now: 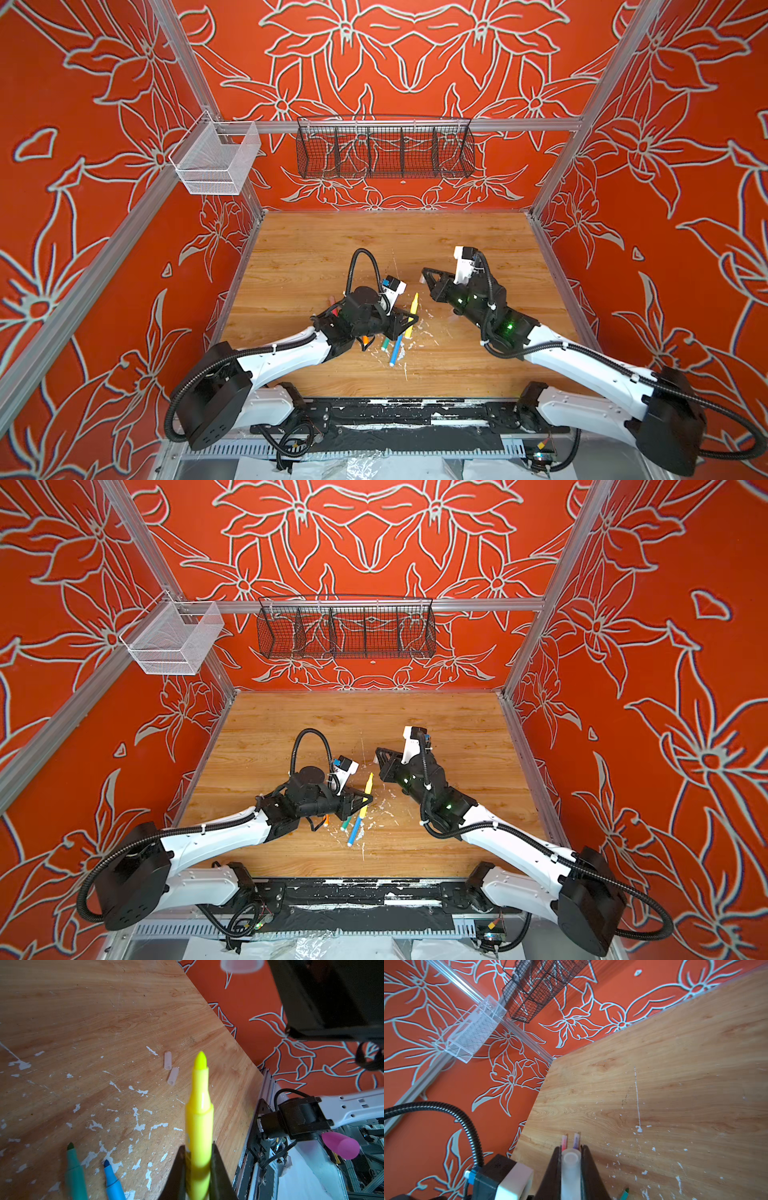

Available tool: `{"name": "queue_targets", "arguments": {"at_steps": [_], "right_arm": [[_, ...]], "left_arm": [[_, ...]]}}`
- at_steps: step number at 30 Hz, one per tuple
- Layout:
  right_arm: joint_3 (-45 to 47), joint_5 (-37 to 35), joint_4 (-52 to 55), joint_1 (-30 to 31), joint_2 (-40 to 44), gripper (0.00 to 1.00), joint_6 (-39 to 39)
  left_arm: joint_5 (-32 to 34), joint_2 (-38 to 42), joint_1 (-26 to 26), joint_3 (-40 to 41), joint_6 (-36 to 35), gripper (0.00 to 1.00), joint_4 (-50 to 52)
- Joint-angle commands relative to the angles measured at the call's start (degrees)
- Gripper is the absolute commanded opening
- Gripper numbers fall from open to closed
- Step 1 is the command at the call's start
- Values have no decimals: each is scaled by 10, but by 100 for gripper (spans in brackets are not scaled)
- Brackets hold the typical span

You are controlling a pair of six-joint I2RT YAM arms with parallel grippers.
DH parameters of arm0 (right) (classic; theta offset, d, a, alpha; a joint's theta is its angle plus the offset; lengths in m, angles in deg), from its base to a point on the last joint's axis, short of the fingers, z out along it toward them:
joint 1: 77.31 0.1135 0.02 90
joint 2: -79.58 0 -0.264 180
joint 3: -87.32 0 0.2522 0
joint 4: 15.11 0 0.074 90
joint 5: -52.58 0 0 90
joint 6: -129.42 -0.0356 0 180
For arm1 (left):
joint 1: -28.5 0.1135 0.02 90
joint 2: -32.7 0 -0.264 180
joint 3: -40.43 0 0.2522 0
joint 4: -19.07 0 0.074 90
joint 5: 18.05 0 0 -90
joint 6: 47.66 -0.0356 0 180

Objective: Insert pens into pen caps
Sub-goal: Put on the pen cap to the pen.

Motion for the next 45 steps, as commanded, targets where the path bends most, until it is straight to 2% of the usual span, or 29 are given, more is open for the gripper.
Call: {"name": "queue_targets", "arguments": {"at_steps": [1, 17, 36, 45], "right_arm": [[20, -1, -48, 9, -11, 6, 0], [64, 4, -104, 26, -28, 6, -17], [94, 29, -99, 52, -13, 6, -35], [80, 17, -90, 67, -35, 24, -15]], "left_arm": [[-7, 5, 2, -12, -3, 0, -18], [24, 7, 2, -15, -6, 0, -1], [52, 25, 2, -9, -16, 0, 6], [41, 37, 2, 1, -16, 0, -7]]}}
